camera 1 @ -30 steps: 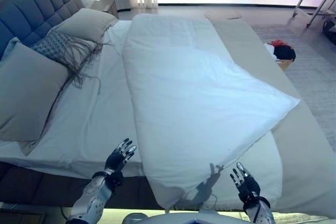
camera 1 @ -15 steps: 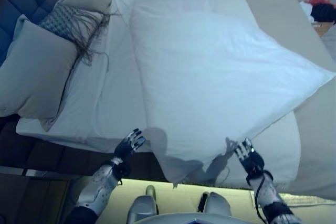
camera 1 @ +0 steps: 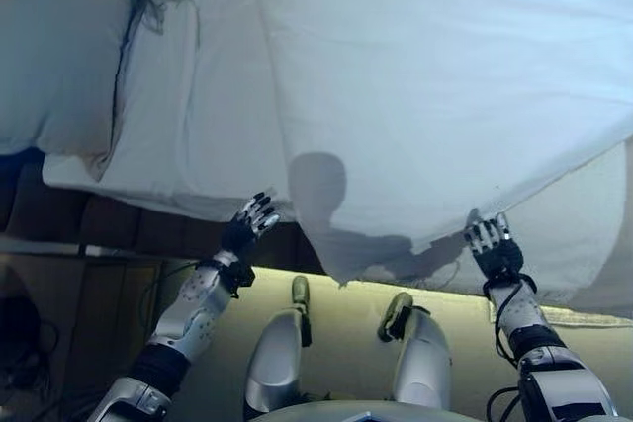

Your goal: Make the bed neatly

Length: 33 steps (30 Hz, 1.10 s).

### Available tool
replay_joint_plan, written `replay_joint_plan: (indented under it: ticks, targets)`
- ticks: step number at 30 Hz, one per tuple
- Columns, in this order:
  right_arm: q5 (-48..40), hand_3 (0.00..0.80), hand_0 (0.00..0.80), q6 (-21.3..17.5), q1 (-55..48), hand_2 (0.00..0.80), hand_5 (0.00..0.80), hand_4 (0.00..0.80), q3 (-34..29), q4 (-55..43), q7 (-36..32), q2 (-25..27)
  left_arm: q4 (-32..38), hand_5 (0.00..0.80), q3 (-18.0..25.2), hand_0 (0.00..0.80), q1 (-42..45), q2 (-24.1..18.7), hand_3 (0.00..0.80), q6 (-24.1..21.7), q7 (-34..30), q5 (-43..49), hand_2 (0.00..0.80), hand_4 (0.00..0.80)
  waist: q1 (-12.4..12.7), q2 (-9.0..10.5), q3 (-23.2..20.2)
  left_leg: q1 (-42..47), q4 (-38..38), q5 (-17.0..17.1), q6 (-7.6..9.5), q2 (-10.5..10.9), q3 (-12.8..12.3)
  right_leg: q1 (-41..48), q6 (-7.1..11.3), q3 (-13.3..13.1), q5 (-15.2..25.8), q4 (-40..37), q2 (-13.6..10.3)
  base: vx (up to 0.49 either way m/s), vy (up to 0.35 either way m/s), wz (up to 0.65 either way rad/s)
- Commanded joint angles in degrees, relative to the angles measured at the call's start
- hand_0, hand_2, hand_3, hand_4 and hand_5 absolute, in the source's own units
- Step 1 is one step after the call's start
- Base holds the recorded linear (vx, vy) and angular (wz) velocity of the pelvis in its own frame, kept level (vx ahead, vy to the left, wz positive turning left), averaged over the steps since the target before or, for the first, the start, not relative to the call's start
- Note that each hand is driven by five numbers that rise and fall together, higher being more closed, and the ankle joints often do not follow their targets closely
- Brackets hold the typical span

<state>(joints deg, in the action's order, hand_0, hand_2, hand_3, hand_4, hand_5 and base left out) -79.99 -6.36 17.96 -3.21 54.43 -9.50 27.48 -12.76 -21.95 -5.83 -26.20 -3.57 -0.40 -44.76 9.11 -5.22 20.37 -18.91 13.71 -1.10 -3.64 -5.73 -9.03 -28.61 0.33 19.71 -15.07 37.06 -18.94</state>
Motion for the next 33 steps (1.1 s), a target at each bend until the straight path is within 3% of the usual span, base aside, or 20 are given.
replay_joint_plan:
  ticks: [1,8,18,33]
  targets:
    - [-4.5,0.000,0.000,-1.9,2.9,0.000,0.000,0.000,-4.3,3.0,-2.9,3.8,4.4,0.000,-0.6,0.000,-0.8,-2.1,0.000,-2.9,-0.6,-2.8,0.000,0.000,2.0,1.12,2.1,-7.4,11.7,-6.2,1.19,-2.3,2.9,5.0,9.65,1.1,20.8,-19.7,-8.0,0.009,0.034,0.23]
    - [-4.0,0.000,0.000,2.0,7.5,0.000,0.000,0.000,-8.5,11.7,-3.7,10.1,5.1,0.000,-2.9,0.000,-2.2,-2.1,0.000,-3.8,0.7,-4.6,0.000,0.000,2.1,-0.69,2.2,-11.5,15.8,-7.5,2.63,-0.4,3.1,-2.2,9.99,-2.3,19.1,-12.9,-10.5,0.001,0.049,0.15]
    - [-2.3,0.000,0.000,5.5,14.0,0.000,0.000,0.000,-9.0,16.1,-3.9,15.5,4.4,0.000,-5.1,0.000,-3.7,-1.8,0.000,-5.4,1.4,-6.1,0.000,0.000,1.9,-2.52,2.3,-13.8,15.7,-6.8,3.16,0.5,3.2,-6.6,10.34,-4.9,18.9,-11.4,-9.9,0.005,0.030,0.04]
    - [-1.0,0.000,0.000,6.8,18.5,0.000,0.000,0.000,-8.0,18.4,-7.9,19.7,3.5,0.000,-6.4,0.000,-3.3,-2.1,0.000,-5.7,0.9,-7.6,0.000,0.000,3.0,-3.26,1.1,-14.6,14.3,-5.2,2.51,0.4,3.9,-8.2,10.49,-5.1,18.3,-10.3,-9.8,0.029,-0.002,0.02]
